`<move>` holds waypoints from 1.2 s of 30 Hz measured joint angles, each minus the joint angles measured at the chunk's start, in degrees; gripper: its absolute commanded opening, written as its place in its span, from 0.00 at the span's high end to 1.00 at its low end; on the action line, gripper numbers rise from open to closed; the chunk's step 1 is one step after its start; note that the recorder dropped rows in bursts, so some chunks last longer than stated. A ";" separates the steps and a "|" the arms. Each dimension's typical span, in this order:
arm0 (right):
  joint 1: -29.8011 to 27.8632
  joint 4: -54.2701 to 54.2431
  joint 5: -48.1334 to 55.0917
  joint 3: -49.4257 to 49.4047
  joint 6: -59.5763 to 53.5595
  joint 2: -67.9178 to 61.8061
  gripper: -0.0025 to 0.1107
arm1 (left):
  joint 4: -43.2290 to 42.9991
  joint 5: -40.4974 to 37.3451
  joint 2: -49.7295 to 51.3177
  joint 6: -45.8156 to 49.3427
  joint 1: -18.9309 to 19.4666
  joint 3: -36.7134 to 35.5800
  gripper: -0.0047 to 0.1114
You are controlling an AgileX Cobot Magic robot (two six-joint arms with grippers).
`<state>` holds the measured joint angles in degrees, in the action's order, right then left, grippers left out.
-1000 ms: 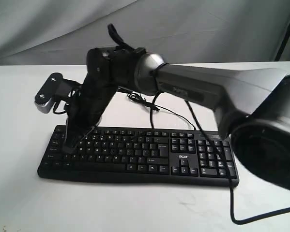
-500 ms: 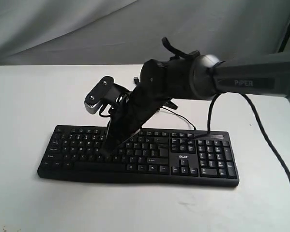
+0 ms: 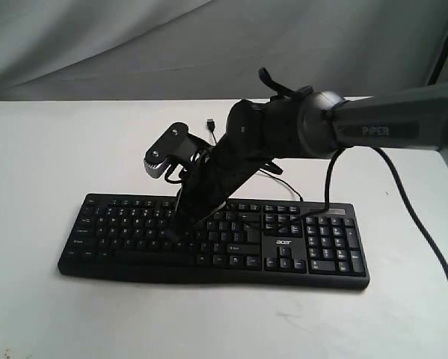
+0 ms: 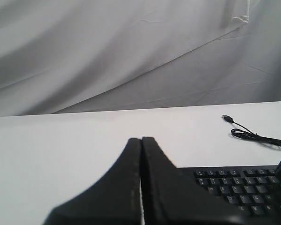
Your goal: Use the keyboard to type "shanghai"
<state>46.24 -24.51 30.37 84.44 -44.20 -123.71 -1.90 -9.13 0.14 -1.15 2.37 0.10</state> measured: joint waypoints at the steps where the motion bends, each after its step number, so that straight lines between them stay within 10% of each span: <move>1: 0.00 0.00 -0.12 0.01 0.00 0.00 0.98 | 0.00 0.00 0.00 0.00 0.00 0.00 0.96; 28: 0.00 0.51 1.47 -0.84 -0.66 4.50 0.98 | 0.00 0.00 0.00 0.00 0.00 0.00 0.96; 36: 0.00 -1.19 -7.82 -17.21 -0.66 20.22 0.98 | 0.00 0.00 0.00 0.00 0.00 0.00 0.96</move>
<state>46.24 -25.70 22.56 67.23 -44.86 -103.49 -1.90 -9.13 0.14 -1.15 2.37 0.10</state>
